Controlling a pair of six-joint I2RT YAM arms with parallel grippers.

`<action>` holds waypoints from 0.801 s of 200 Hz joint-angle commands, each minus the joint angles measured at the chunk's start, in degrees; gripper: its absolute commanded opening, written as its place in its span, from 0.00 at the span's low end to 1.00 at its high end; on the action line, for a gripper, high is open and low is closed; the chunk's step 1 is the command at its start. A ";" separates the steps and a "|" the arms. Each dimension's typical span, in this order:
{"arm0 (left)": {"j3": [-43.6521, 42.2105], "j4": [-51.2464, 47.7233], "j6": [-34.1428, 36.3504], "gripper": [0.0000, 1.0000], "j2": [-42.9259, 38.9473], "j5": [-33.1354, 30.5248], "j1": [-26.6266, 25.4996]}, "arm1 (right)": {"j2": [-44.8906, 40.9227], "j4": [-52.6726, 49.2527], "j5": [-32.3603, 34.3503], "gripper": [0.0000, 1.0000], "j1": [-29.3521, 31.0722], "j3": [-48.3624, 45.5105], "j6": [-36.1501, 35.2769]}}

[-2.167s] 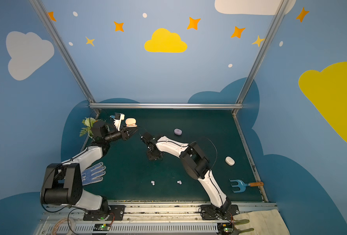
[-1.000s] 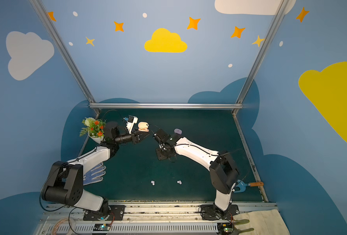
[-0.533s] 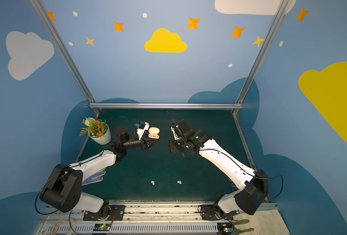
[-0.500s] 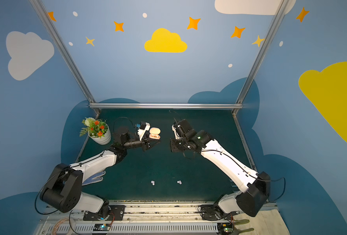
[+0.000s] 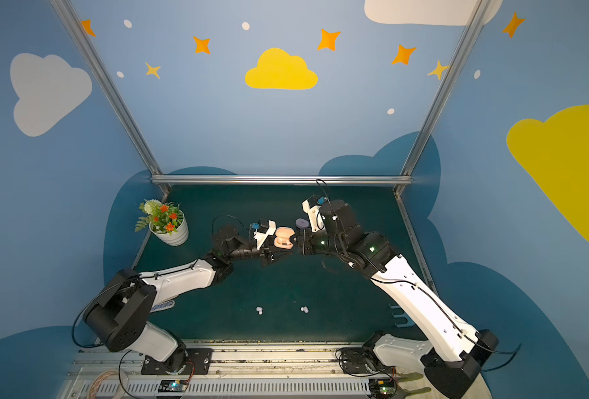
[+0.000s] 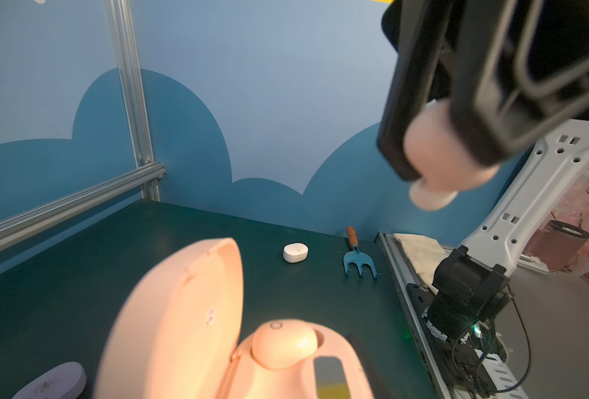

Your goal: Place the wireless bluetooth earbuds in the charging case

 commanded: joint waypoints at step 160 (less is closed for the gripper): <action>6.31 7.07 -1.60 0.21 3.62 1.90 -2.92 | 1.03 12.53 -7.41 0.07 -3.39 -7.18 5.14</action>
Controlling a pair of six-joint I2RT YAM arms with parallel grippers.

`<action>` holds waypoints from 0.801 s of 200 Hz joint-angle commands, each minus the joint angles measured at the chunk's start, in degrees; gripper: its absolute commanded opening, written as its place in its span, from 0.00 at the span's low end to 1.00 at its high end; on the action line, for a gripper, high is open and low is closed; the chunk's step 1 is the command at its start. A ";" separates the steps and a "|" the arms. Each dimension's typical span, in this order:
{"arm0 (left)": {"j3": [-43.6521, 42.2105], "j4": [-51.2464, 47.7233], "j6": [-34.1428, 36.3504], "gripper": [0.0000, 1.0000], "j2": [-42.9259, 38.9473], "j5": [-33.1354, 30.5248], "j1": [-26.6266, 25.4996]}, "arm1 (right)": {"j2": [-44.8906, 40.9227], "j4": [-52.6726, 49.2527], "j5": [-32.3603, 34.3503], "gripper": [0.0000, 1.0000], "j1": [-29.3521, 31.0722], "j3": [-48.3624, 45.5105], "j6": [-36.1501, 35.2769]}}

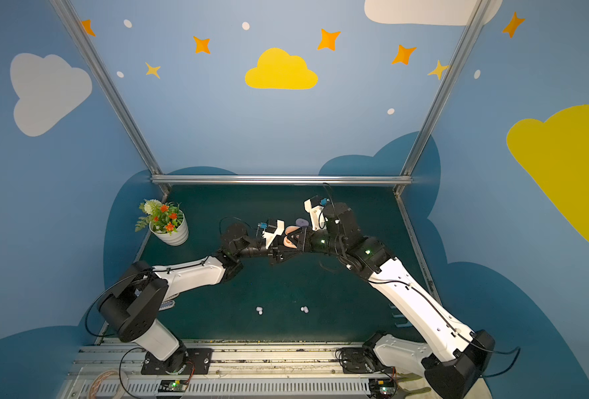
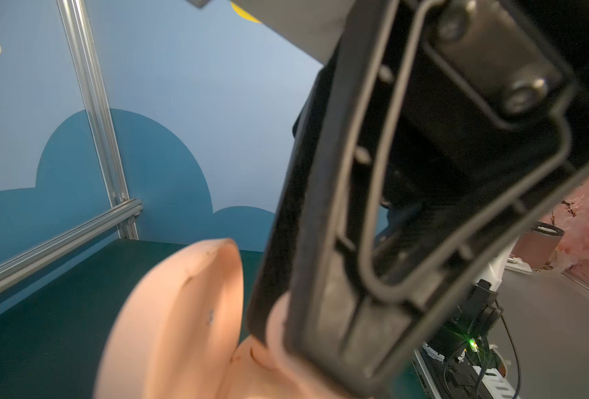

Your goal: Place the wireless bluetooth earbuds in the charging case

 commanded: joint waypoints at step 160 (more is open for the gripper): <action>0.03 2.79 0.01 0.21 -1.82 -0.68 0.25 | 1.55 0.33 -4.15 0.14 -1.06 -0.82 1.18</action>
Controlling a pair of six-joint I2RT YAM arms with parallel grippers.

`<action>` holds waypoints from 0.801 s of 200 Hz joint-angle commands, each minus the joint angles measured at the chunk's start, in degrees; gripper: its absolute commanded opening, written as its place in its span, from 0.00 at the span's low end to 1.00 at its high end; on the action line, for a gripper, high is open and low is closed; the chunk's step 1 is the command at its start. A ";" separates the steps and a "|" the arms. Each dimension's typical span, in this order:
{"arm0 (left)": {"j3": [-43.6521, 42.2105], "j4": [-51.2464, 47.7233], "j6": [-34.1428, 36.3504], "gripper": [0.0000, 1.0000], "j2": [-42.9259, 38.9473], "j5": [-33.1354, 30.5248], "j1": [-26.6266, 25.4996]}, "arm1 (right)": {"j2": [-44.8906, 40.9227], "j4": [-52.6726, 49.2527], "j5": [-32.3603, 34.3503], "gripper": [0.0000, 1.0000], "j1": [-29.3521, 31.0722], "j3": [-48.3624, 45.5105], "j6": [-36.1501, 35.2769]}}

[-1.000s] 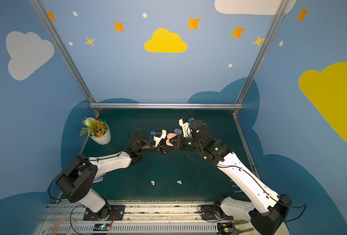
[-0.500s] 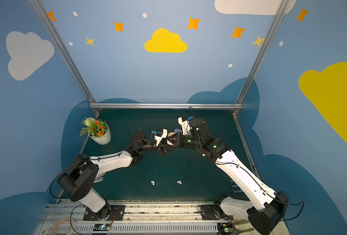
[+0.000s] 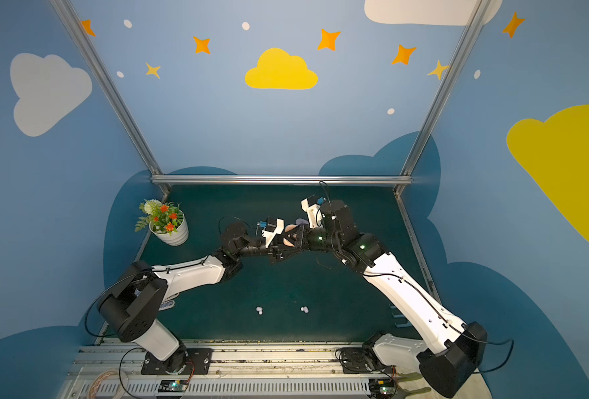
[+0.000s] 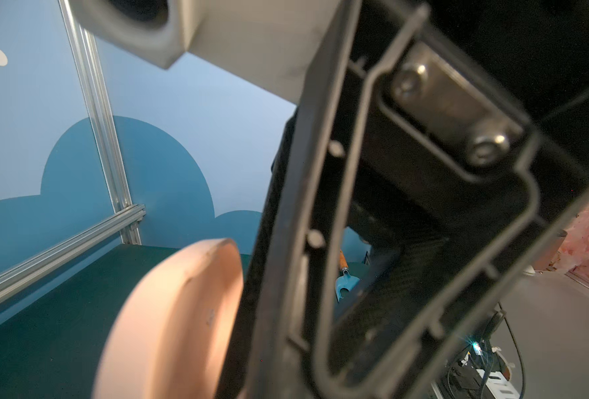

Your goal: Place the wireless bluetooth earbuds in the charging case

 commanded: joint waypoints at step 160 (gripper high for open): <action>-0.82 1.84 0.54 0.21 -3.02 -1.13 0.43 | -2.41 -5.75 1.89 0.38 -0.55 0.58 -1.01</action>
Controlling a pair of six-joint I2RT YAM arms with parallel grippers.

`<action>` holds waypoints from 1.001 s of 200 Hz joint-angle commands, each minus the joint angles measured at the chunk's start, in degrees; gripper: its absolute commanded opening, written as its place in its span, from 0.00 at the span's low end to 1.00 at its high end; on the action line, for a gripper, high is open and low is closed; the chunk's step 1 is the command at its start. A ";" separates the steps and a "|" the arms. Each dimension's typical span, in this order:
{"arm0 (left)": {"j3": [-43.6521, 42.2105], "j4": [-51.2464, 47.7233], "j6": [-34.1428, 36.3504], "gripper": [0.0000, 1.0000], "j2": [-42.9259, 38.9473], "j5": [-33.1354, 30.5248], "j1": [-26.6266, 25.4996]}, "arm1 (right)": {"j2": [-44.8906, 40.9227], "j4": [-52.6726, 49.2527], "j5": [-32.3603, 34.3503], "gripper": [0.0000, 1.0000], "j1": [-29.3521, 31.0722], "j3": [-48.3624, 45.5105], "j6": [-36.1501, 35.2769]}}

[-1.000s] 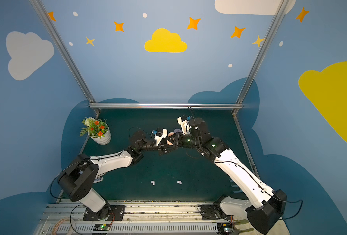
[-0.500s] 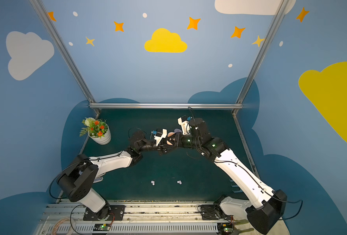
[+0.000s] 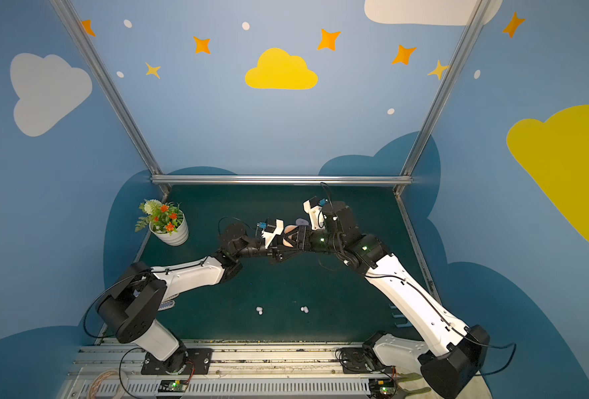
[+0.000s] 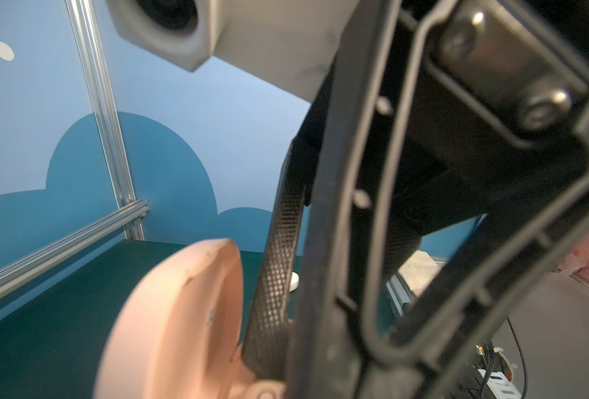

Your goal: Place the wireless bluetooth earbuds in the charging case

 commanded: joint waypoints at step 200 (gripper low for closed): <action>0.99 1.57 -1.01 0.21 0.22 2.39 -0.06 | 8.82 -16.26 -0.06 0.34 -8.09 17.69 -11.14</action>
